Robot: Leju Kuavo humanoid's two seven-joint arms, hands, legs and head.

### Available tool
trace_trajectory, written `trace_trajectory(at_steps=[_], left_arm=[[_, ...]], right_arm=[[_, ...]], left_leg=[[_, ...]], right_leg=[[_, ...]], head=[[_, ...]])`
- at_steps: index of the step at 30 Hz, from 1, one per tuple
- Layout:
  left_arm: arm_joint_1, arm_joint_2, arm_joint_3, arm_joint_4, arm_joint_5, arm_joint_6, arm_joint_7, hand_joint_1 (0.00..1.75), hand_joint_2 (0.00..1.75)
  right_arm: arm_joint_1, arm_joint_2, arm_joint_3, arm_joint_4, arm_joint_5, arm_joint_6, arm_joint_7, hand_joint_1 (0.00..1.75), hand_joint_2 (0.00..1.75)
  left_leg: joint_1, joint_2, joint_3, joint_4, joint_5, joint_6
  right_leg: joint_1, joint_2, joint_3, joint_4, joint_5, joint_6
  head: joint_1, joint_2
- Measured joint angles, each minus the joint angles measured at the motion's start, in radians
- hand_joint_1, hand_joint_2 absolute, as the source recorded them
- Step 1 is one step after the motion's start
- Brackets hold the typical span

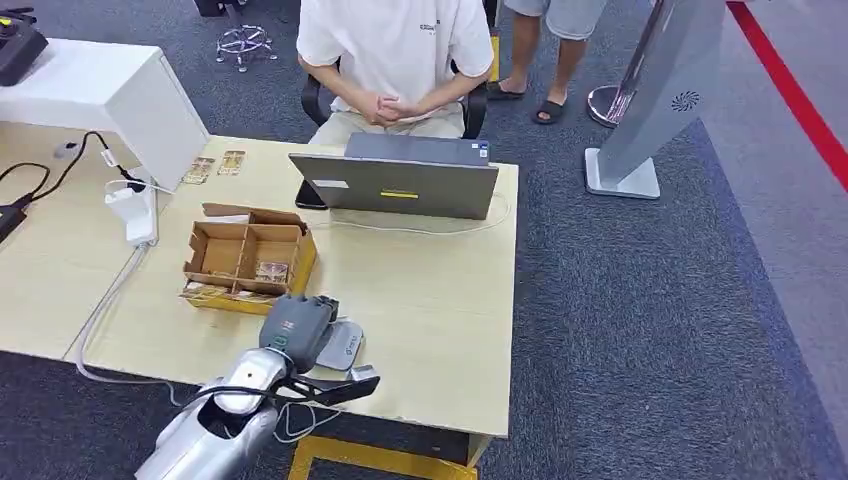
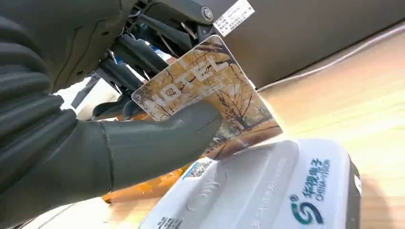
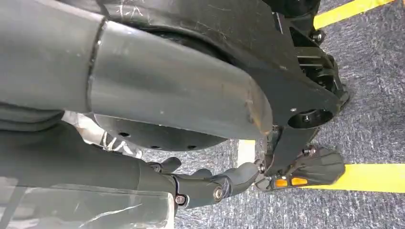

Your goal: Pass the card to the sensor for recognition and then transmit it.

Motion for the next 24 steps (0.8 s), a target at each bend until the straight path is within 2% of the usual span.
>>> trace_trajectory(at_steps=[4, 5, 6, 8, 10, 11, 15, 18, 24], left_arm=[[-0.021, -0.008, -0.002, 0.016, 0.016, 0.007, 0.0, 1.75, 1.75], [-0.023, -0.015, -0.002, 0.011, 0.003, 0.135, 0.0, 1.75, 1.75], [-0.025, -0.018, -0.002, -0.006, -0.012, 0.193, 0.002, 1.75, 1.75], [-0.046, -0.018, -0.001, -0.052, -0.054, 0.307, 0.013, 1.75, 1.75], [-0.088, -0.016, 0.012, -0.091, -0.101, 0.385, 0.015, 1.75, 1.75], [-0.116, -0.013, 0.021, -0.103, -0.121, 0.404, 0.013, 1.75, 1.75], [-0.263, 0.012, 0.069, -0.089, -0.205, 0.422, 0.007, 1.75, 1.75], [-0.38, 0.03, 0.104, -0.002, -0.232, 0.425, 0.003, 1.75, 1.75], [-0.484, 0.035, 0.131, 0.131, -0.236, 0.426, 0.021, 1.75, 1.75]], right_arm=[[0.001, 0.0, 0.0, 0.0, 0.0, 0.0, 0.0, 0.0, 0.0], [0.001, -0.001, 0.0, 0.0, 0.005, 0.0, -0.001, 0.0, 0.0], [0.003, -0.001, 0.0, 0.0, 0.014, 0.0, -0.002, 0.0, 0.0], [0.004, -0.002, 0.001, 0.0, 0.034, 0.0, -0.003, 0.0, 0.0], [0.004, -0.003, 0.005, 0.0, 0.053, 0.0, -0.003, 0.0, 0.0], [0.004, -0.003, 0.008, 0.0, 0.059, 0.0, -0.003, 0.0, 0.0], [0.003, -0.003, 0.023, 0.0, 0.084, 0.0, 0.0, 0.0, 0.0], [-0.003, -0.003, 0.034, 0.0, 0.09, 0.0, 0.006, 0.0, 0.0], [-0.011, -0.003, 0.038, 0.001, 0.09, 0.0, 0.009, 0.0, 0.0]], left_leg=[[0.0, 0.0, 0.0, 0.0, 0.0, 0.0], [0.0, 0.0, 0.0, 0.0, 0.0, 0.0], [0.0, -0.001, 0.0, 0.0, 0.0, 0.0], [0.0, -0.002, -0.001, 0.0, 0.0, 0.0], [0.0, -0.003, -0.001, 0.0, 0.0, 0.0], [0.0, -0.003, 0.0, 0.0, 0.0, 0.0], [0.001, -0.003, 0.0, 0.0, 0.002, 0.0], [0.001, -0.003, 0.0, 0.0, 0.002, -0.001], [0.0, -0.003, -0.001, 0.0, 0.002, -0.001]], right_leg=[[0.0, -0.001, 0.002, 0.0, 0.0, 0.0], [0.0, -0.001, 0.001, 0.0, 0.0, 0.0], [0.0, -0.001, 0.001, 0.0, 0.0, 0.0], [0.0, -0.002, 0.001, 0.0, 0.0, 0.0], [0.0, -0.002, 0.002, 0.0, 0.0, 0.0], [0.0, -0.002, 0.002, 0.0, 0.0, 0.0], [0.001, -0.002, 0.001, 0.001, 0.001, 0.0], [0.001, -0.003, 0.001, 0.002, 0.001, -0.001], [0.0, -0.002, 0.001, 0.001, 0.001, 0.0]], head=[[0.0, 0.0], [0.0, 0.0], [0.0, 0.0], [0.0, 0.0], [0.0, 0.0], [0.0, 0.0], [0.0, 0.0], [-0.001, 0.0], [-0.001, 0.0]])
